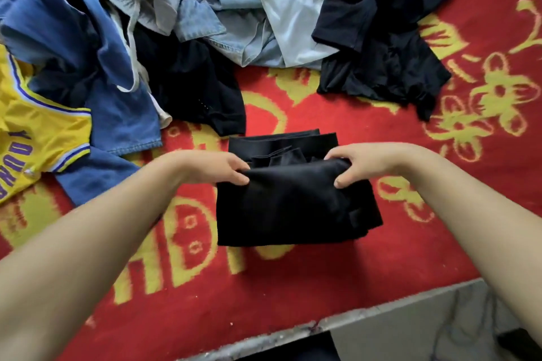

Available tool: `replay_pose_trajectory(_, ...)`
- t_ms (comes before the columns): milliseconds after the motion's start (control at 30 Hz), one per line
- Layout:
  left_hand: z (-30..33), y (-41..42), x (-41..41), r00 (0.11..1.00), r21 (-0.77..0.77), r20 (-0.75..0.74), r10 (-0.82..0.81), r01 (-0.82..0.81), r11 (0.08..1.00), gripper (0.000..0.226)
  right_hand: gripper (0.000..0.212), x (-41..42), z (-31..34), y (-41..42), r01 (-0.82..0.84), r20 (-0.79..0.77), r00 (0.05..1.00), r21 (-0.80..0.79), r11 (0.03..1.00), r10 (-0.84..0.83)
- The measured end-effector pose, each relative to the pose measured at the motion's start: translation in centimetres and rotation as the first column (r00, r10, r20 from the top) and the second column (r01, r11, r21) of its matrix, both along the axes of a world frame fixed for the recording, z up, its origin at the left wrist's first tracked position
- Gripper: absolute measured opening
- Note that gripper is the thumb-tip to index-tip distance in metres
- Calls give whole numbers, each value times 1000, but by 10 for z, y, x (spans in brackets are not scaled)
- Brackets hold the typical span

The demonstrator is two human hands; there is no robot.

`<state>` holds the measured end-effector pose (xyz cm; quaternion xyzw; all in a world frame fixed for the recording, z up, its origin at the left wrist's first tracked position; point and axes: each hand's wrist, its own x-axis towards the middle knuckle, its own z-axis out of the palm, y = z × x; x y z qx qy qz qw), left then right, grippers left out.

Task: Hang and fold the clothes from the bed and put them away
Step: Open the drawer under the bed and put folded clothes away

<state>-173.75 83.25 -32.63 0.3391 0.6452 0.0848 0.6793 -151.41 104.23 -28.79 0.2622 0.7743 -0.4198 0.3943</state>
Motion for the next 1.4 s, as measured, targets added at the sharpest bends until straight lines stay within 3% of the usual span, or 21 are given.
replay_pose_trajectory(133,-42,40,-23,900,81,-341,271,-259,962,13,39,-32,-55,25,471,-271,862,121,874,-428)
replay_pose_trajectory(200,-63,44,-14,753,190,-441,487,-453,871,13,43,-35,-81,13,610,-312,782,208,765,-539)
replay_pose_trajectory(267,-75,39,1,538,325,-444,717,-649,688,18,50,-30,-95,-5,727,-363,683,254,638,-634)
replay_pose_trajectory(333,-81,30,23,373,403,-429,823,-736,544,23,54,-23,-96,-28,714,-482,699,417,563,-529)
replay_pose_trajectory(433,-84,15,58,292,405,-395,871,-796,450,25,55,-16,-94,-77,427,-559,829,657,621,22)
replay_pose_trajectory(500,-88,12,66,279,444,-436,856,-761,474,29,55,-12,-104,-96,192,-468,840,730,656,275)
replay_pose_trajectory(533,-90,12,63,263,478,-470,842,-726,494,32,55,-9,-112,-93,124,-406,868,736,665,286)
replay_pose_trajectory(633,-101,17,49,237,527,-557,796,-641,559,35,58,6,-134,-55,142,-260,964,698,702,63)
replay_pose_trajectory(767,-97,22,48,242,473,-642,728,-622,624,35,56,46,-135,-12,205,-122,979,642,739,-165)
replay_pose_trajectory(800,-93,20,50,233,521,-652,722,-554,649,40,57,52,-128,-11,243,-167,970,660,711,-176)
replay_pose_trajectory(867,-78,21,65,252,633,-684,685,-261,729,53,58,45,-115,-25,376,-375,917,691,618,-138)
replay_pose_trajectory(967,-72,32,120,364,557,-807,465,207,804,57,58,6,-110,-75,388,-552,828,684,618,92)
replay_pose_trajectory(1000,-77,32,136,387,504,-832,398,227,833,56,56,-2,-115,-90,335,-533,833,700,630,150)
replay_pose_trajectory(1100,-107,11,136,419,351,-860,290,75,933,57,58,0,-139,-93,256,-456,875,720,644,162)
replay_pose_trajectory(1200,-137,-18,111,384,237,-905,185,93,967,57,57,12,-161,-76,190,-431,871,740,646,238)
replay_pose_trajectory(1400,-146,-82,68,407,59,-911,63,-24,998,61,59,13,-159,-69,137,-407,886,689,712,223)
